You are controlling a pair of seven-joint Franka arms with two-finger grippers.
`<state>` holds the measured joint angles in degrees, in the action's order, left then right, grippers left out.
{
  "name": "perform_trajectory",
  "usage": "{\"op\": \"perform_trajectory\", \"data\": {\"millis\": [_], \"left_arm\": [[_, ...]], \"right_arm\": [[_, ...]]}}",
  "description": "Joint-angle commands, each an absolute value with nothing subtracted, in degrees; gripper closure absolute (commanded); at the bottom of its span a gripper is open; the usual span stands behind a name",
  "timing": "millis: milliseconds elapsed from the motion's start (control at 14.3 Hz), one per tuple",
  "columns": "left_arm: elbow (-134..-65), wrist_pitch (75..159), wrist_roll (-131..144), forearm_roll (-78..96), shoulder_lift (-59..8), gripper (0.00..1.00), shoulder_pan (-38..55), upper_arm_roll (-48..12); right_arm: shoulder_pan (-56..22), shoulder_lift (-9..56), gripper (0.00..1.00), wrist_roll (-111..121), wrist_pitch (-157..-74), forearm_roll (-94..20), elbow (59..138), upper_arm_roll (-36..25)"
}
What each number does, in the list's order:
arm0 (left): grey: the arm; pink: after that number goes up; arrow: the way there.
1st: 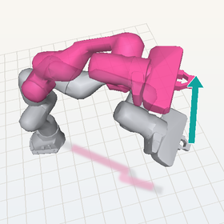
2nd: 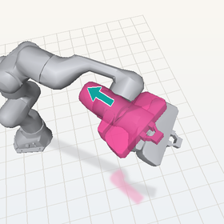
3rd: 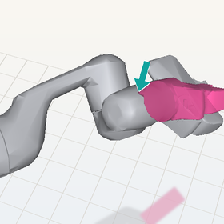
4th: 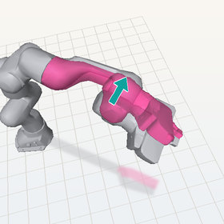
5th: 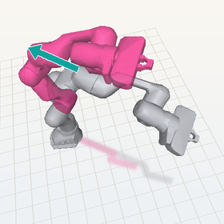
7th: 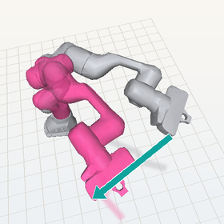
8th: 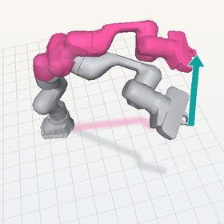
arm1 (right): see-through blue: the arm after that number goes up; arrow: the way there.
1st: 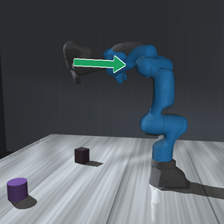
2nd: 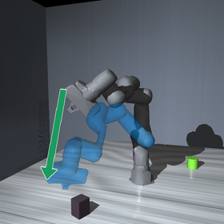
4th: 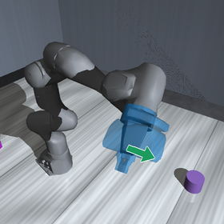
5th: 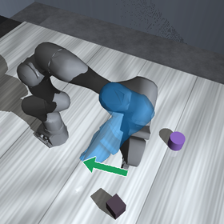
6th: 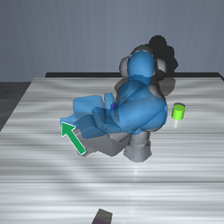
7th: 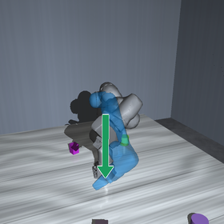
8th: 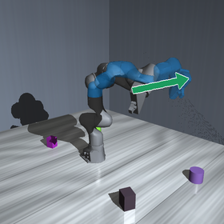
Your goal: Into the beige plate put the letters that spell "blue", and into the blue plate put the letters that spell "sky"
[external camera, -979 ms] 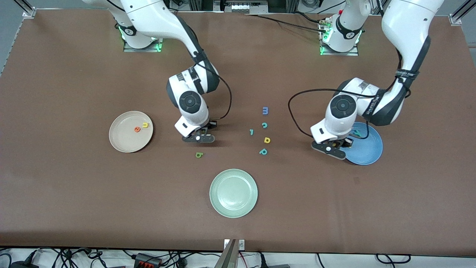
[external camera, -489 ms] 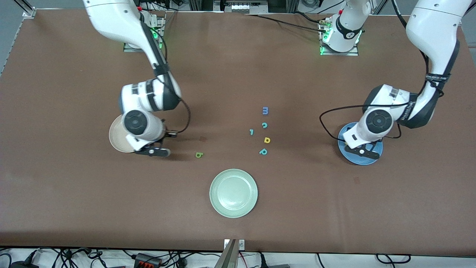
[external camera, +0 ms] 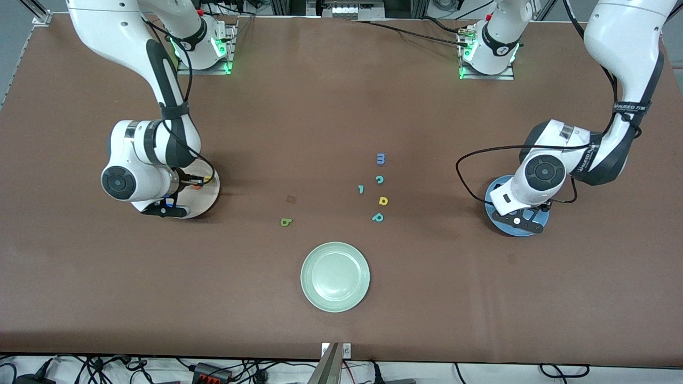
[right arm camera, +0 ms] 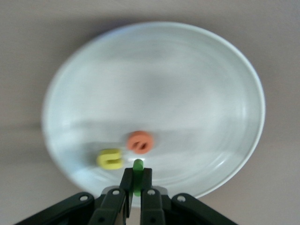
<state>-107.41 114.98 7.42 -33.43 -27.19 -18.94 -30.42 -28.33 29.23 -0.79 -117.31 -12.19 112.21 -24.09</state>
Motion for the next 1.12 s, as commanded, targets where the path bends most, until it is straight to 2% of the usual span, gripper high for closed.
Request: {"op": "perform_trajectory", "data": {"millis": [0, 140, 210, 280, 350, 489, 699, 909, 1049], "left_arm": [[-97.5, 98.8, 5.9, -28.1, -26.0, 0.00, -20.0, -36.1], [-87.9, 87.2, 5.8, -21.6, -26.2, 0.00, -19.8, -37.1], [-84.0, 83.8, 5.8, -19.8, -26.1, 0.00, -19.9, -37.1], [-80.6, 81.8, 5.7, -17.9, -26.3, 0.00, -20.0, -37.1], [-77.7, 80.1, 5.1, -15.3, -26.4, 0.00, -20.3, -36.6], [-76.3, 79.6, 3.6, -10.7, -24.5, 0.00, -19.6, -33.4], [-77.3, 80.2, -1.6, 0.8, -16.3, 0.00, -9.3, -15.5], [-85.6, 83.7, -2.8, 4.3, -6.8, 0.00, -0.2, -3.8], [-91.5, 88.4, -3.1, 3.3, -1.3, 0.00, 1.4, -0.7]], "right_arm": [[-26.5, 28.4, 0.97, 1.9, -119.0, -11.4, 114.3, -23.6], [-26.0, 29.1, 0.96, 2.5, -119.9, -11.4, 114.3, -23.6], [-25.7, 29.5, 0.85, 3.2, -120.8, -11.4, 114.3, -23.6], [-25.7, 30.1, 0.39, 3.2, -121.3, -11.5, 114.2, -23.6], [-25.6, 30.1, 0.00, 2.6, -121.1, -11.7, 113.6, -23.7], [-26.0, 29.4, 0.00, 2.5, -118.9, -11.9, 110.1, -23.6], [-28.1, 30.8, 0.00, -1.6, -115.8, -12.6, 101.5, -22.8], [-34.5, 36.7, 0.00, -12.3, -116.4, -14.8, 93.5, -22.7], [-37.2, 39.0, 0.00, -22.2, -117.2, -15.6, 91.2, -22.6]]}}
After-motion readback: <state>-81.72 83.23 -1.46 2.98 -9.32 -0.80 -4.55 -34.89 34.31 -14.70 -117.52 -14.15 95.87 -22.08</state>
